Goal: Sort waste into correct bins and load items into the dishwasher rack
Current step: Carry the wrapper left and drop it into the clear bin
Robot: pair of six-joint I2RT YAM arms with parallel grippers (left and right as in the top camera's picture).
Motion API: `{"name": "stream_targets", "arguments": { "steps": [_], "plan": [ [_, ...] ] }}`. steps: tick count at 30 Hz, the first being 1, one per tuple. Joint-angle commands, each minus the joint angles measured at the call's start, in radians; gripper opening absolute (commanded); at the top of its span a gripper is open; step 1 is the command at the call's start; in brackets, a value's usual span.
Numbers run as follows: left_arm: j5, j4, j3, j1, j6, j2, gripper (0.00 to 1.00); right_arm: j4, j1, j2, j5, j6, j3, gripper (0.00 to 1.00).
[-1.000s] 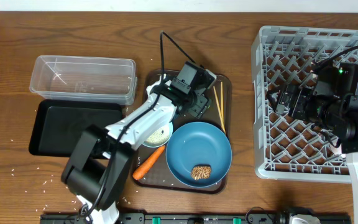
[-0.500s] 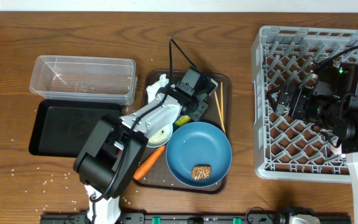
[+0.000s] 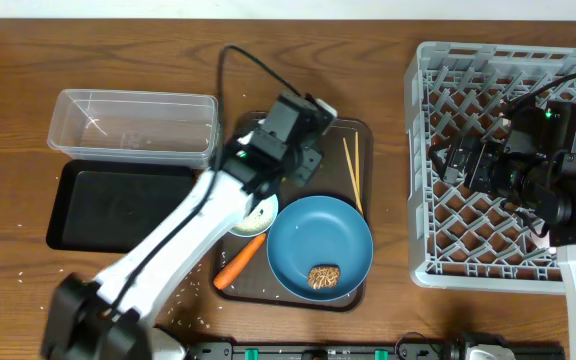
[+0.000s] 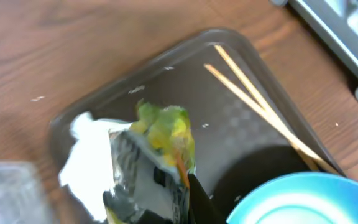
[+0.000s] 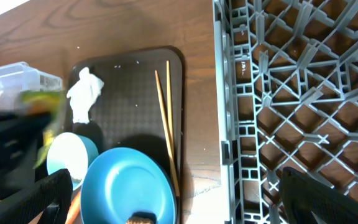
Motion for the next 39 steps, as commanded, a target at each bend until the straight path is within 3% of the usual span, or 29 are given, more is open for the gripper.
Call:
{"name": "stream_targets", "arguments": {
  "steps": [1, 6, 9, 10, 14, 19, 27, 28, 29, 30, 34, 39],
  "plan": [
    [-0.14, -0.068, 0.003, 0.037, -0.13, -0.072, 0.06, 0.0, 0.013, 0.004, 0.004, 0.012, 0.003, 0.99],
    [-0.239, -0.288, 0.003, 0.168, -0.371, -0.146, 0.07, -0.003, 0.013, 0.004, 0.004, 0.012, 0.003, 0.99],
    [-0.223, -0.359, 0.002, 0.278, -0.433, -0.156, 0.06, -0.005, 0.013, 0.004, 0.004, 0.012, 0.003, 0.99],
    [-0.193, -0.348, 0.002, 0.307, -0.417, -0.156, 0.06, -0.003, 0.013, 0.004, 0.004, 0.012, 0.003, 0.99],
    [-0.055, -0.188, 0.001, 0.37, -0.157, -0.138, 0.06, 0.006, 0.013, 0.004, 0.004, 0.012, 0.003, 0.99],
    [-0.055, -0.053, 0.001, 0.404, -0.028, -0.049, 0.06, 0.003, 0.013, 0.004, 0.003, 0.012, 0.003, 0.99],
    [-0.069, 0.154, 0.001, 0.466, 0.07, 0.138, 0.08, -0.009, 0.013, 0.004, 0.004, 0.012, 0.003, 0.99],
    [-0.069, 0.153, 0.002, 0.466, 0.07, 0.136, 0.17, -0.013, 0.013, 0.004, 0.004, 0.011, 0.003, 0.99],
    [-0.066, 0.138, 0.003, 0.464, 0.069, 0.123, 0.35, -0.016, 0.013, 0.004, 0.004, 0.006, 0.003, 0.99],
    [-0.055, 0.125, 0.003, 0.459, 0.069, 0.108, 0.42, -0.019, 0.013, 0.004, 0.004, 0.0, 0.003, 0.99],
    [0.005, 0.055, 0.003, 0.409, 0.069, -0.005, 0.53, -0.014, 0.013, 0.004, 0.004, 0.001, 0.003, 0.99],
    [0.061, 0.018, 0.002, 0.294, 0.082, -0.063, 0.59, 0.003, 0.013, 0.004, 0.004, 0.001, 0.003, 0.99]
  ]
}}
